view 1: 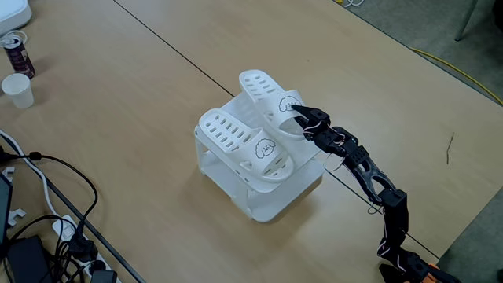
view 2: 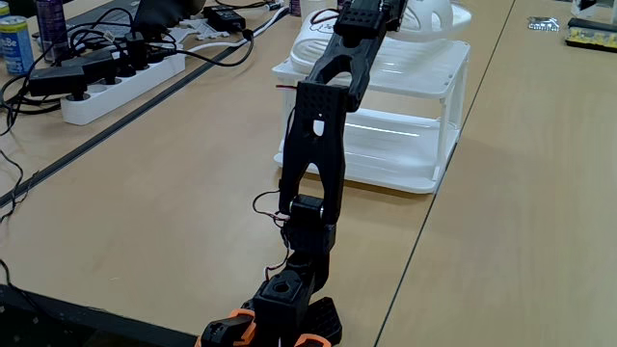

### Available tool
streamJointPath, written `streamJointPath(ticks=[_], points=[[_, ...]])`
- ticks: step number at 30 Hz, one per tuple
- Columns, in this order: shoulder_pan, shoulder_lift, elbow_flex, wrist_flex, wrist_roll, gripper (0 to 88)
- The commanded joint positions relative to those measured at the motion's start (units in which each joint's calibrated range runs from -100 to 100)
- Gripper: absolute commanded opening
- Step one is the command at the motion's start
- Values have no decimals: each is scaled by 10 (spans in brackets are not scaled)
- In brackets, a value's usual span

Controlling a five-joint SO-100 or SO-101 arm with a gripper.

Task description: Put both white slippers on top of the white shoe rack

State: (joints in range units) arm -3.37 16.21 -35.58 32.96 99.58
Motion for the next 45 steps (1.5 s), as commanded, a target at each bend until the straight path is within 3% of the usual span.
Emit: streamJointPath(ticks=[1, 11, 45], points=[[-1, -62, 0, -3, 4, 8], [1, -178, 156, -5, 4, 8], [-35, -194, 126, -10, 4, 8]])
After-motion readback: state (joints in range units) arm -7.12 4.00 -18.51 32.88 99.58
